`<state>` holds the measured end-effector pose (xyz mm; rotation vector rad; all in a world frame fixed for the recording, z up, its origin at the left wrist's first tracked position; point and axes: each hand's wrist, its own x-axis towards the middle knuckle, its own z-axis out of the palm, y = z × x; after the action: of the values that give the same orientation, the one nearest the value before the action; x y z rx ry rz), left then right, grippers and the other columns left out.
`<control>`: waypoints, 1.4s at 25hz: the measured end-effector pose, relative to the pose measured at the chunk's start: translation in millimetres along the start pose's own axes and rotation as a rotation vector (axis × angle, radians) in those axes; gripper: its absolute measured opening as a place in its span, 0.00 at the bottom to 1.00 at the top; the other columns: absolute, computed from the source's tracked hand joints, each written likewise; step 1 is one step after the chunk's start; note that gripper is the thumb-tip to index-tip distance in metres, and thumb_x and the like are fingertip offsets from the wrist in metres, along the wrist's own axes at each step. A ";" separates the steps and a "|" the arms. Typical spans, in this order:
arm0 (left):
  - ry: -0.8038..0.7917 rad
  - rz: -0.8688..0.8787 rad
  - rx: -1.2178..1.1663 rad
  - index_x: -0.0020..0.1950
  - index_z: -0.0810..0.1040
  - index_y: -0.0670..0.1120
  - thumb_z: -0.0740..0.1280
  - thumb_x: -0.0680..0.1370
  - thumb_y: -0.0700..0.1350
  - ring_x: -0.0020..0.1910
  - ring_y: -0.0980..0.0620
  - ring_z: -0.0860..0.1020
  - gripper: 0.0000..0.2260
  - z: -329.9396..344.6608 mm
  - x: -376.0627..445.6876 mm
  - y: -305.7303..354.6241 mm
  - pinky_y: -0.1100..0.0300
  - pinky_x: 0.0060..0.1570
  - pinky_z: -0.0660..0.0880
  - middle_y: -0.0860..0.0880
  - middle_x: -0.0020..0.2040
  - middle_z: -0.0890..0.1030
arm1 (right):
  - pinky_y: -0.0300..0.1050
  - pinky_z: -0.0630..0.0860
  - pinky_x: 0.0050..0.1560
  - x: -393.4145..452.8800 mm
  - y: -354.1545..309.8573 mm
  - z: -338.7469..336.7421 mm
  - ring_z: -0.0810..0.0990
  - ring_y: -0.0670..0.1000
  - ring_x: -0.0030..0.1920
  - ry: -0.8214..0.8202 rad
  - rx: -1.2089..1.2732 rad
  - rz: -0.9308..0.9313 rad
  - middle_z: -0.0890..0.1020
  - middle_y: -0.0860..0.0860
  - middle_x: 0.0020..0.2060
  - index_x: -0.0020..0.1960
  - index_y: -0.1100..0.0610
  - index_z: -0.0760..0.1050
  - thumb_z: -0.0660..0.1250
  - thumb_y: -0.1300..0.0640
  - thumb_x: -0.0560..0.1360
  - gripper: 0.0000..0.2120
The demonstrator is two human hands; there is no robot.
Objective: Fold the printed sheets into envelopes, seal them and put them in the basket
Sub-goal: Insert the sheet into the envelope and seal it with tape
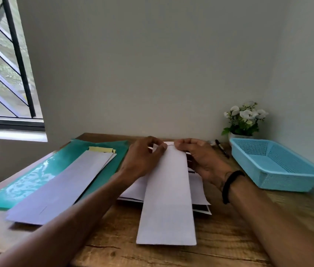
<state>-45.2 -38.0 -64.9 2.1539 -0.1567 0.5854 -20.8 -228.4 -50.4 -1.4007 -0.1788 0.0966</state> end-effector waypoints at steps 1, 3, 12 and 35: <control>0.037 0.063 0.087 0.53 0.85 0.56 0.67 0.80 0.61 0.51 0.54 0.80 0.13 -2.1 -2.0 3.8 0.58 0.48 0.75 0.54 0.53 0.82 | 0.44 0.83 0.40 -3.7 -2.8 1.7 0.86 0.52 0.41 -0.003 -0.005 -0.014 0.88 0.55 0.45 0.50 0.58 0.84 0.74 0.59 0.78 0.03; 0.102 0.175 0.149 0.50 0.86 0.53 0.61 0.81 0.65 0.51 0.52 0.77 0.21 -8.7 -6.5 13.5 0.56 0.49 0.73 0.51 0.49 0.81 | 0.43 0.82 0.38 -9.7 -9.9 5.5 0.87 0.50 0.40 -0.015 -0.027 -0.055 0.88 0.54 0.45 0.53 0.59 0.84 0.71 0.50 0.80 0.12; -0.246 -0.365 -0.697 0.60 0.84 0.44 0.65 0.83 0.52 0.49 0.43 0.87 0.14 -30.4 -15.2 37.3 0.52 0.43 0.85 0.40 0.54 0.86 | 0.50 0.83 0.57 -12.7 -12.0 24.6 0.87 0.54 0.56 -0.057 -0.240 -0.307 0.89 0.51 0.51 0.69 0.48 0.77 0.70 0.49 0.81 0.17; -0.190 0.238 0.394 0.69 0.77 0.58 0.58 0.77 0.73 0.69 0.50 0.76 0.29 -3.2 -3.5 -21.0 0.45 0.70 0.72 0.54 0.72 0.78 | 0.52 0.80 0.58 92.5 29.1 -84.0 0.80 0.61 0.60 0.466 -1.369 -0.141 0.82 0.59 0.60 0.64 0.57 0.77 0.70 0.57 0.76 0.16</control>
<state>-42.8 -23.1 -80.1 2.5967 -0.4370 0.5814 86.5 -289.1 -86.1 -2.7058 0.0887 -0.5752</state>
